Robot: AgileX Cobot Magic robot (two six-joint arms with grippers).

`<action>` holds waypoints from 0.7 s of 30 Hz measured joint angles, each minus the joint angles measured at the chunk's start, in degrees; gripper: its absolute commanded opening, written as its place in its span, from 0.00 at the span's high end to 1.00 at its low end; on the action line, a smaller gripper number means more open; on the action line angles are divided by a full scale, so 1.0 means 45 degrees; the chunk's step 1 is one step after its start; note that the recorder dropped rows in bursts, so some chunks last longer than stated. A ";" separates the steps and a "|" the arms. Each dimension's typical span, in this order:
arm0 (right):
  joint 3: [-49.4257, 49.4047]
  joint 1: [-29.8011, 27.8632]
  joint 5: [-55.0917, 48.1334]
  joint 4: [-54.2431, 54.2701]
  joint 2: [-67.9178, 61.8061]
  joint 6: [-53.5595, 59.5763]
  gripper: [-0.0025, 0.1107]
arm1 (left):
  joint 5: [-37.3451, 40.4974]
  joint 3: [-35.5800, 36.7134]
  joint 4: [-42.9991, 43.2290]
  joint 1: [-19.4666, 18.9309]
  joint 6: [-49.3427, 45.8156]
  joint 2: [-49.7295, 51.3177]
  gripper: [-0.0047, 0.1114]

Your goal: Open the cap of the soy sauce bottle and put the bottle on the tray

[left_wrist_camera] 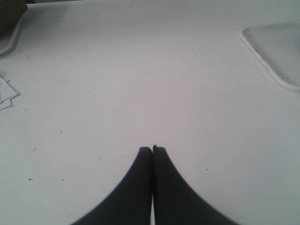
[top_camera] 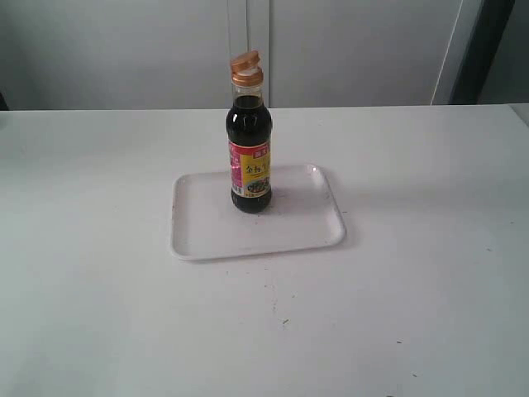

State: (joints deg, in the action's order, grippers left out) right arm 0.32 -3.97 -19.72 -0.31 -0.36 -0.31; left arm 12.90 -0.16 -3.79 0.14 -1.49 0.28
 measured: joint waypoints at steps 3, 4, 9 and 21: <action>0.0000 0.0000 -0.0043 -0.0024 0.0000 0.0068 0.98 | 0.0000 0.0000 0.0000 0.0000 0.0000 0.0000 0.96; 0.0000 0.0000 -0.0043 -0.0024 0.0000 0.0068 0.98 | 0.0000 0.0000 0.0000 0.0000 0.0000 0.0000 0.96; 0.0000 0.0125 -0.0051 -0.0024 0.0000 0.0068 0.98 | 0.0000 0.0000 0.0000 0.0000 0.0000 0.0000 0.96; 0.0000 0.0731 -0.0051 -0.0024 0.0000 0.0068 0.98 | 0.0000 0.0000 0.0000 0.0000 0.0000 0.0000 0.96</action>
State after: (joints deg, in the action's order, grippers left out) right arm 0.32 -0.68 -19.95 -0.42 -0.36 0.00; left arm 12.90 -0.16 -3.79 0.14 -1.49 0.28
